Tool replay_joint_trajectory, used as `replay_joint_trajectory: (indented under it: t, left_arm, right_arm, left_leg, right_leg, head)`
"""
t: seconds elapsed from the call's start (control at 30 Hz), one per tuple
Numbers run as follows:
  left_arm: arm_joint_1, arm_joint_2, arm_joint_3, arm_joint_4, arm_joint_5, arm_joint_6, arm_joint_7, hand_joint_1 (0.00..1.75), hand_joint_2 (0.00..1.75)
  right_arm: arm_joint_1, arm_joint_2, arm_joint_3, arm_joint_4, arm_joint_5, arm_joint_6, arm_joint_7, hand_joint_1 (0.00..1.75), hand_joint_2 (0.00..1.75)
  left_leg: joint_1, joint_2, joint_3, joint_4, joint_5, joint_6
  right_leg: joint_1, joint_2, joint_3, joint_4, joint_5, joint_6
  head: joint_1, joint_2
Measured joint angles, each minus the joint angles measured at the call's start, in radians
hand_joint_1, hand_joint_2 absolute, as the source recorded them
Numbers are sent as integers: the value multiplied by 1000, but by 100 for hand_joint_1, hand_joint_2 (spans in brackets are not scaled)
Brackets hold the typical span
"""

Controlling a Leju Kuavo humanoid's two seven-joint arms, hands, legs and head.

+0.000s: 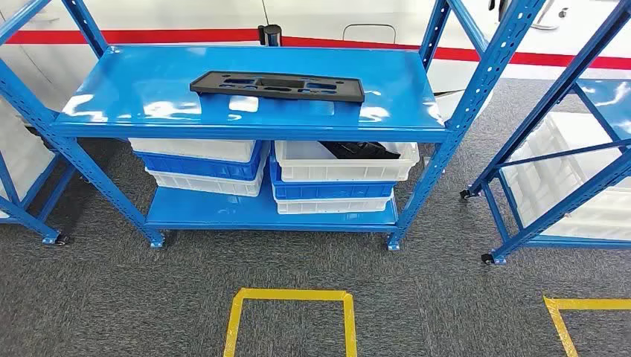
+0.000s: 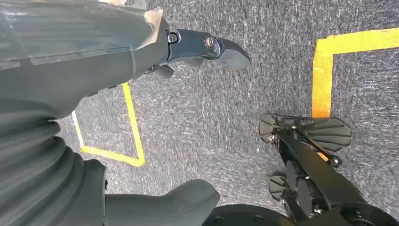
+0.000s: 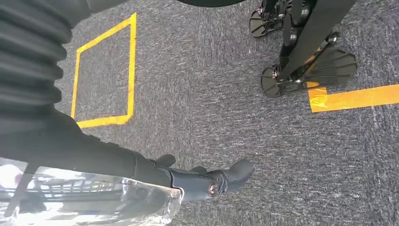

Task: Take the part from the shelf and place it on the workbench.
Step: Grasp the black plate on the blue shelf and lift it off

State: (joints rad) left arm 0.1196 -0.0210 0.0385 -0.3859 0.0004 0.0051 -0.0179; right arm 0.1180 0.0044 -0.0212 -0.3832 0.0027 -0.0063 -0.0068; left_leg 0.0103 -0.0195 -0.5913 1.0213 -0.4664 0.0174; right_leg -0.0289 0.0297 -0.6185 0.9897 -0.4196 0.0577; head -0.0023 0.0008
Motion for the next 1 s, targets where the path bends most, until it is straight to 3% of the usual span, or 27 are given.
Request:
replay_joint_trajectory:
  t: [0.5,0.63,0.77,1.0]
  left_arm:
    - [-177,-65,185,42,-19,52,-287,0,175]
    - [-230,-86,245,62,-29,66,-371,0,175]
    - [-277,-103,296,81,-40,63,-458,0,175]
    - [-340,-124,357,109,-57,55,-536,0,175]
  right_arm:
    - [-210,45,-1,53,1,-131,-191,0,175]
    - [-276,63,-1,74,13,-163,-244,0,0]
    - [-338,80,-1,90,40,-189,-308,0,175]
    - [-443,121,41,100,143,-266,-435,0,175]
  left_leg:
    - [0,0,1,0,6,1]
    - [0,0,1,0,7,2]
    - [0,0,1,0,7,2]
    - [0,1,1,0,8,2]
  right_leg:
    - [0,0,10,0,6,2]
    - [0,0,10,0,7,1]
    - [0,0,10,0,8,0]
    - [0,0,10,2,9,0]
  head:
    - [0,0]
    - [0,0]
    - [0,0]
    - [0,0]
